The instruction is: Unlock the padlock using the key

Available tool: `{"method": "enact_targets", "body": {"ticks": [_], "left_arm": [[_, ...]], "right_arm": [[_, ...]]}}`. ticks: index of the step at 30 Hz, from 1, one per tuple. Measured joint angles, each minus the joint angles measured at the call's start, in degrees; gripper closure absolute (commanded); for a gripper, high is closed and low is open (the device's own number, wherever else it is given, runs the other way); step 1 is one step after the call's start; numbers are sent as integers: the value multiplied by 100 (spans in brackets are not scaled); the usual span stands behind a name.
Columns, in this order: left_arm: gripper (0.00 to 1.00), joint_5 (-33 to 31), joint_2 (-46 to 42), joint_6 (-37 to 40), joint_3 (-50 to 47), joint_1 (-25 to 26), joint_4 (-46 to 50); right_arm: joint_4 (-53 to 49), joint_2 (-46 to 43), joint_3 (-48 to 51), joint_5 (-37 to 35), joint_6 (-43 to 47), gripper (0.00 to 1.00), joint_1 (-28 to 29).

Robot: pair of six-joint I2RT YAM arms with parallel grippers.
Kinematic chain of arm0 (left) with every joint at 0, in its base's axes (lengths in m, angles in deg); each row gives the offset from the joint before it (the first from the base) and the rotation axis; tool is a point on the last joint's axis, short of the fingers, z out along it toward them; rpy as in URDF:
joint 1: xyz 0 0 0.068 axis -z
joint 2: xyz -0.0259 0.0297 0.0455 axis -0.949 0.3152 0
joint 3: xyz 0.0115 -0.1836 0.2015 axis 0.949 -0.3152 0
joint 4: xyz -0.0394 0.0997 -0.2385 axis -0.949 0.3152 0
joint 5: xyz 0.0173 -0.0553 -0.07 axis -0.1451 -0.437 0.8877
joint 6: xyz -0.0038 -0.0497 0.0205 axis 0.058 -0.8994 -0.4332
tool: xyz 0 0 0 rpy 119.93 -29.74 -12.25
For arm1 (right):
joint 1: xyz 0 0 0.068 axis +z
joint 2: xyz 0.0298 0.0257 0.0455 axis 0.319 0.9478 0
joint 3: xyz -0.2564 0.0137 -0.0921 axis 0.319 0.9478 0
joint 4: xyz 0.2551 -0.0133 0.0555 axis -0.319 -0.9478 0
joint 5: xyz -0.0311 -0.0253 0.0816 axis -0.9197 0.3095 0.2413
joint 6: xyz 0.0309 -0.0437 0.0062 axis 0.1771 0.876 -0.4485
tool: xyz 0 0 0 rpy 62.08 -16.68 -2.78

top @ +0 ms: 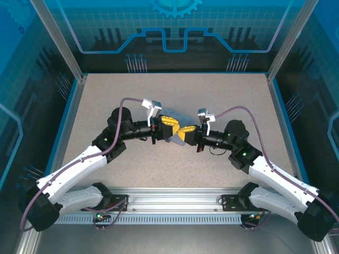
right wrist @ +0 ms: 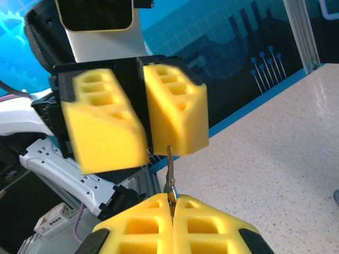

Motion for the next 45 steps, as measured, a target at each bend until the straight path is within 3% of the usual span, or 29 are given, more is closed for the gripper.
{"method": "enact_targets", "body": {"ticks": [5,12,22,29,39,45], "left_arm": [[44,-393,-162,109,0,0,109],[29,-964,-557,225,-120,-243,492],[11,-1145,-767,-197,-1947,-890,409],[10,-1086,175,-643,-2874,-1224,-466],[9,-922,1569,-791,-2889,-1276,-1792],[10,-907,2199,-791,-2889,-1276,-2371]], "right_arm": [[-586,-70,0,-232,90,100,-101],[-1609,-13,-2,-713,243,100,-247],[-1956,1368,-22,-1211,188,100,-249],[-1751,2802,-682,-1462,125,100,-286],[-1270,4273,-1714,-1480,42,100,-428],[-1427,4621,-2011,-1526,52,100,-448]]}}
